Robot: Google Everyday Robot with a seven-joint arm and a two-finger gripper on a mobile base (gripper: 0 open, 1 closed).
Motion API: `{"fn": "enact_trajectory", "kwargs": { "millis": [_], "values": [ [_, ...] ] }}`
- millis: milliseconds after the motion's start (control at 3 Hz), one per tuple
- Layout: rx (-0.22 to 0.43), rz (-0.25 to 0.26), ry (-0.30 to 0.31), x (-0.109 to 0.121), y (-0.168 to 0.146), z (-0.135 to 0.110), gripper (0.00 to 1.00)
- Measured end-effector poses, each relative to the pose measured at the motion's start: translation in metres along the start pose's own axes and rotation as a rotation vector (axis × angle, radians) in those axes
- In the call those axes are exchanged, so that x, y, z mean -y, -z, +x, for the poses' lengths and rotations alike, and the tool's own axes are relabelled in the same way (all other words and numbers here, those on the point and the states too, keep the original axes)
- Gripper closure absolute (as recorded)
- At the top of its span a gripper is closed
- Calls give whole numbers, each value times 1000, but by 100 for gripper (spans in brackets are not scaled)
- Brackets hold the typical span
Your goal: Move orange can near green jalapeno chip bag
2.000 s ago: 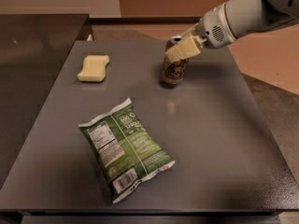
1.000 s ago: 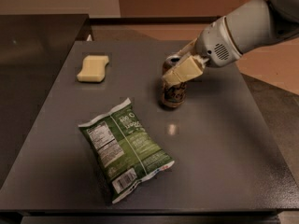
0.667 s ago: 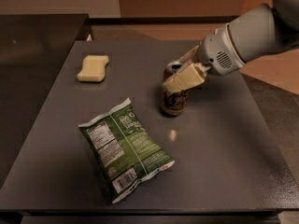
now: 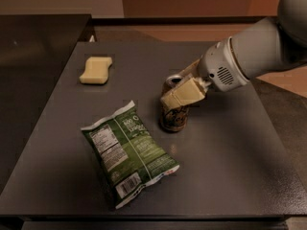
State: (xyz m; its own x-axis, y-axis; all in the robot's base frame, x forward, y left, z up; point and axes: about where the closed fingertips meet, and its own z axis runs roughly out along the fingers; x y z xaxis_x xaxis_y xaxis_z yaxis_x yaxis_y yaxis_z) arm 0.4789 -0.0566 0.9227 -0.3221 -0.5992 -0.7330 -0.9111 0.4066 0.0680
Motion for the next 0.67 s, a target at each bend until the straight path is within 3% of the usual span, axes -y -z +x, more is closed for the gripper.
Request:
{"fn": "enact_trajectory", "kwargs": {
  "millis": [667],
  "values": [
    [-9,50,3,-20,-2,1,36]
  ]
}}
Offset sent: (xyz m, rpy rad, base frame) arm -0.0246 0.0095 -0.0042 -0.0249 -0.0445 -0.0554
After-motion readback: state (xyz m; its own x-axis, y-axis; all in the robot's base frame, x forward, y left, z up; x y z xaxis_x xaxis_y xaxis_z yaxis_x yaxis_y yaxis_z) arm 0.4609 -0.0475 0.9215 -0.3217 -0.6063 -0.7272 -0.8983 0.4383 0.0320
